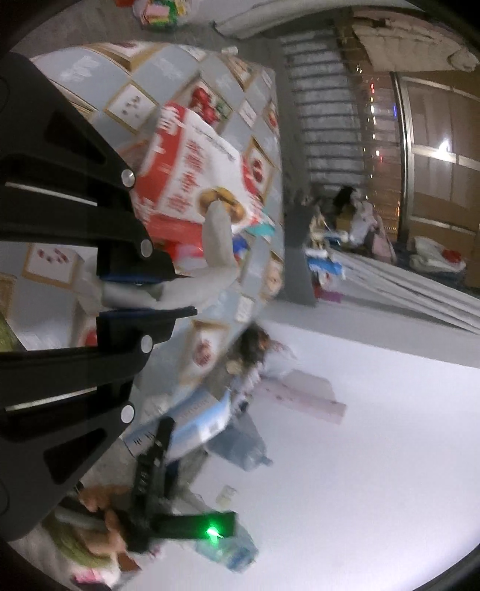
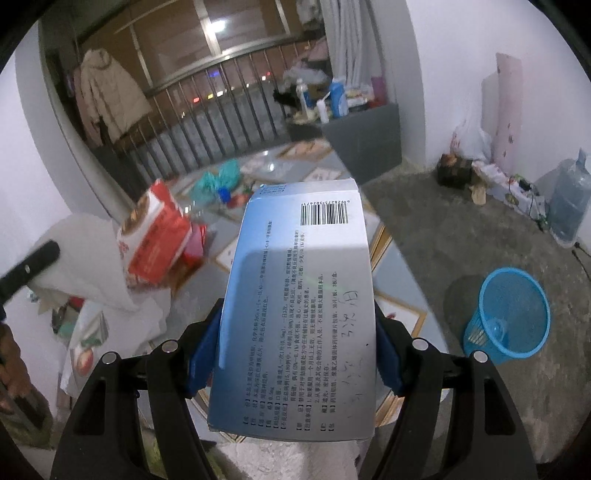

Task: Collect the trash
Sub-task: 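Carry tissue and box to the blue wastebasket and release both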

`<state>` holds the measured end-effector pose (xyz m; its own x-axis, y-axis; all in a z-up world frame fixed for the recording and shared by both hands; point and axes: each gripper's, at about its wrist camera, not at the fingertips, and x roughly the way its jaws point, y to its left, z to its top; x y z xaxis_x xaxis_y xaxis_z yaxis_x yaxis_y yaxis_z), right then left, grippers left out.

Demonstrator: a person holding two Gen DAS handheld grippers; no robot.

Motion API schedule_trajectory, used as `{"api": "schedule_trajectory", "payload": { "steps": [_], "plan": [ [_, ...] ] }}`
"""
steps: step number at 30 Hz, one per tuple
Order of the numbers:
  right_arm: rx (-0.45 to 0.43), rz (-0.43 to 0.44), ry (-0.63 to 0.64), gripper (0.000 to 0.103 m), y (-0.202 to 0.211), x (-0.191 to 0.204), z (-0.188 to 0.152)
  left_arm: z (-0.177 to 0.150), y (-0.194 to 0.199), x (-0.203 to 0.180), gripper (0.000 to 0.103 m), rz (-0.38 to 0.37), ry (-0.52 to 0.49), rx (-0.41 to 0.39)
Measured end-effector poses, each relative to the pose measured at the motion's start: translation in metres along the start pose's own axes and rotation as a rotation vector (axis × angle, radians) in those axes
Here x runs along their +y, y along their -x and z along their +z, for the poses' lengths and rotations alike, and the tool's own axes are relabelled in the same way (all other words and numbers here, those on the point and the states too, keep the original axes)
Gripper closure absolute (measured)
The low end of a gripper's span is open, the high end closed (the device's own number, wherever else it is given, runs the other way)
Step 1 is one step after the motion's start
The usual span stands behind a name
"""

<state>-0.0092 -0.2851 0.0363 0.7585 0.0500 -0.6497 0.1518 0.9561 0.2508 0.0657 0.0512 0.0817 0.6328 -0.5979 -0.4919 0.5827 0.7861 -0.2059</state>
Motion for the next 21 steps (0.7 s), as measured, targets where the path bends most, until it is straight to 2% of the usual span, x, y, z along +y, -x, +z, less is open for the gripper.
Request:
{"api": "schedule_trajectory", "payload": {
  "steps": [6, 10, 16, 21],
  "plan": [
    [-0.070, -0.059, -0.066, 0.034, 0.018, -0.037, 0.008, 0.039, -0.029, -0.021, 0.094, -0.114, 0.000, 0.016],
    [-0.095, -0.128, -0.172, 0.034, 0.028, -0.087, 0.005, 0.058, -0.074, -0.056, 0.094, -0.214, -0.012, 0.075],
    [-0.117, -0.212, -0.422, 0.033, 0.039, -0.184, -0.007, 0.071, -0.165, -0.150, 0.094, -0.347, -0.117, 0.214],
    [-0.126, -0.249, -0.627, 0.033, 0.038, -0.263, -0.022, 0.058, -0.247, -0.244, 0.094, -0.443, -0.241, 0.332]
  ]
}}
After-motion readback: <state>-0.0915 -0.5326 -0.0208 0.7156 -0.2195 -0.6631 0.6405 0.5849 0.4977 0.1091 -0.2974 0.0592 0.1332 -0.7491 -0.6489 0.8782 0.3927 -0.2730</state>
